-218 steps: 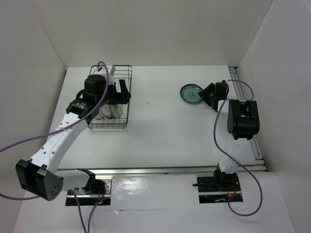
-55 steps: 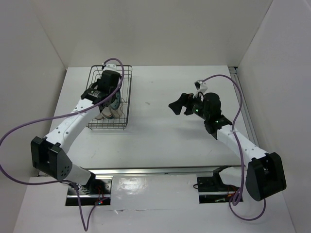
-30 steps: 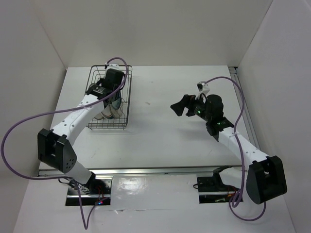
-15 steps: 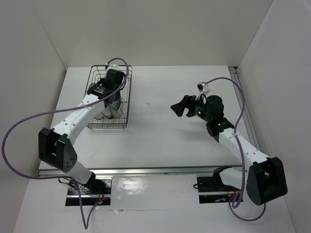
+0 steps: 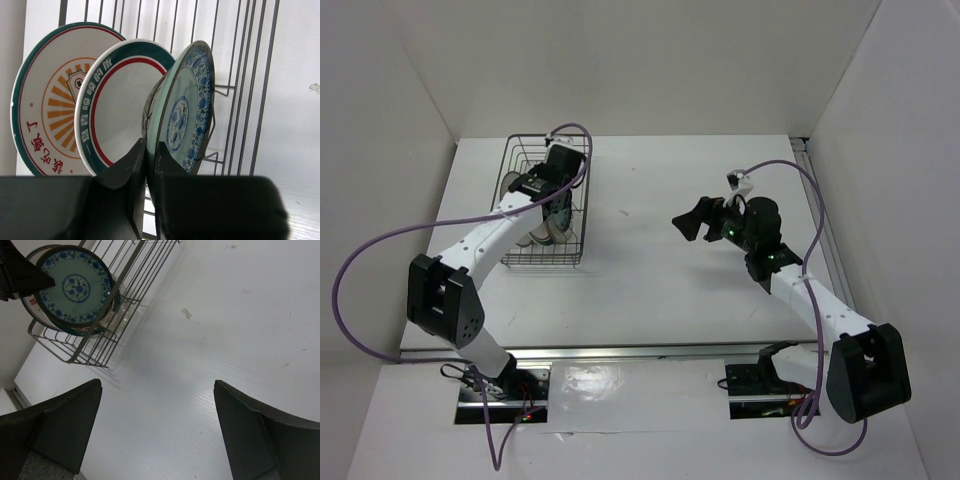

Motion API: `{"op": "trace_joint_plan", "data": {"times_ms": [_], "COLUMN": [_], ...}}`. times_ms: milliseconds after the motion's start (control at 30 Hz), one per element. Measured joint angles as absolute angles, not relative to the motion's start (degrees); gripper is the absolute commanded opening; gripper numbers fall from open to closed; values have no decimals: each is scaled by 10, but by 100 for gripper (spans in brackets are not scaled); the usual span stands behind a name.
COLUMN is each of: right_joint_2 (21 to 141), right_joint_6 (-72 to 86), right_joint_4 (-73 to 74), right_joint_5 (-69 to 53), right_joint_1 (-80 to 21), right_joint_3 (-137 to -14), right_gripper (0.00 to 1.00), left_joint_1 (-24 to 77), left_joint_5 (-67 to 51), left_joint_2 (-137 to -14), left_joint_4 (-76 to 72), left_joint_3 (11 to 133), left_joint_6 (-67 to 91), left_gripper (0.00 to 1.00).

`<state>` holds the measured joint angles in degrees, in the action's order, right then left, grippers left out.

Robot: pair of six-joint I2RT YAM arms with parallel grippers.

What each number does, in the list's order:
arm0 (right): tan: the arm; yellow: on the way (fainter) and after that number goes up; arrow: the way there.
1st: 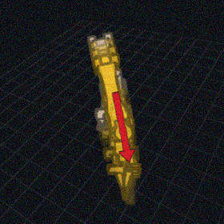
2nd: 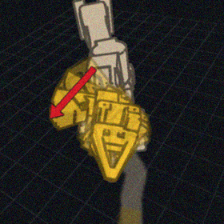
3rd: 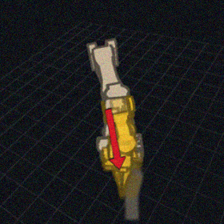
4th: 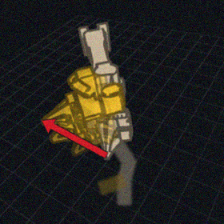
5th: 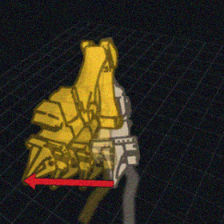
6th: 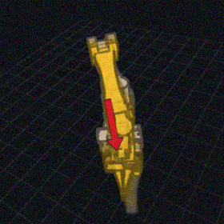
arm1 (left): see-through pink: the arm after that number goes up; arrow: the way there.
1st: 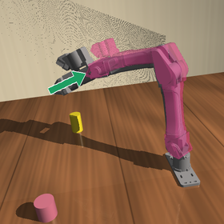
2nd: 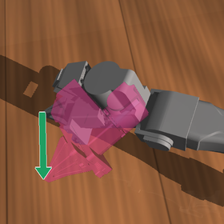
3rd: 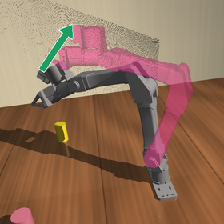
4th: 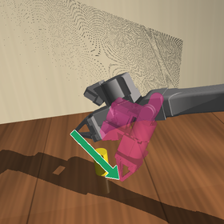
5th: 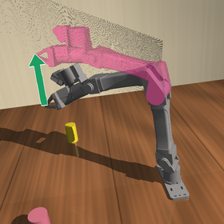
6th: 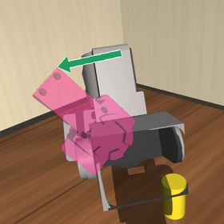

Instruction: Load the plates into the dish rack

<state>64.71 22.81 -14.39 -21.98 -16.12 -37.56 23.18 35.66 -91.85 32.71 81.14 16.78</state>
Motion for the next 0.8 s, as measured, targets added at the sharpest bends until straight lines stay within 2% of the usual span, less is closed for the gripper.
{"op": "trace_joint_plan", "data": {"times_ms": [167,500,600,633,700,733,800], "right_joint_2": [647,645,644,644,644,644,644], "right_joint_6": [228,228,226,226,226,225,222], "right_joint_4": [-145,-148,-148,-148,-147,-147,-135], "right_joint_5": [-221,-222,-221,-220,-218,-217,-205], "right_joint_1": [-161,-161,-161,-161,-161,-161,-161], "right_joint_3": [-369,-369,-369,-369,-369,-369,-372], "right_gripper": [100,100,100,100,100,100,100], "left_joint_1": [233,234,234,234,234,234,234], "left_joint_5": [355,352,348,344,335,328,312], "left_joint_2": [-934,-944,-943,-942,-934,-928,-905], "left_joint_4": [332,335,335,336,338,340,344], "left_joint_3": [817,819,819,819,819,819,819], "left_joint_6": [169,170,171,173,176,179,184], "left_gripper": [32,43,56,71,84,90,93]}}
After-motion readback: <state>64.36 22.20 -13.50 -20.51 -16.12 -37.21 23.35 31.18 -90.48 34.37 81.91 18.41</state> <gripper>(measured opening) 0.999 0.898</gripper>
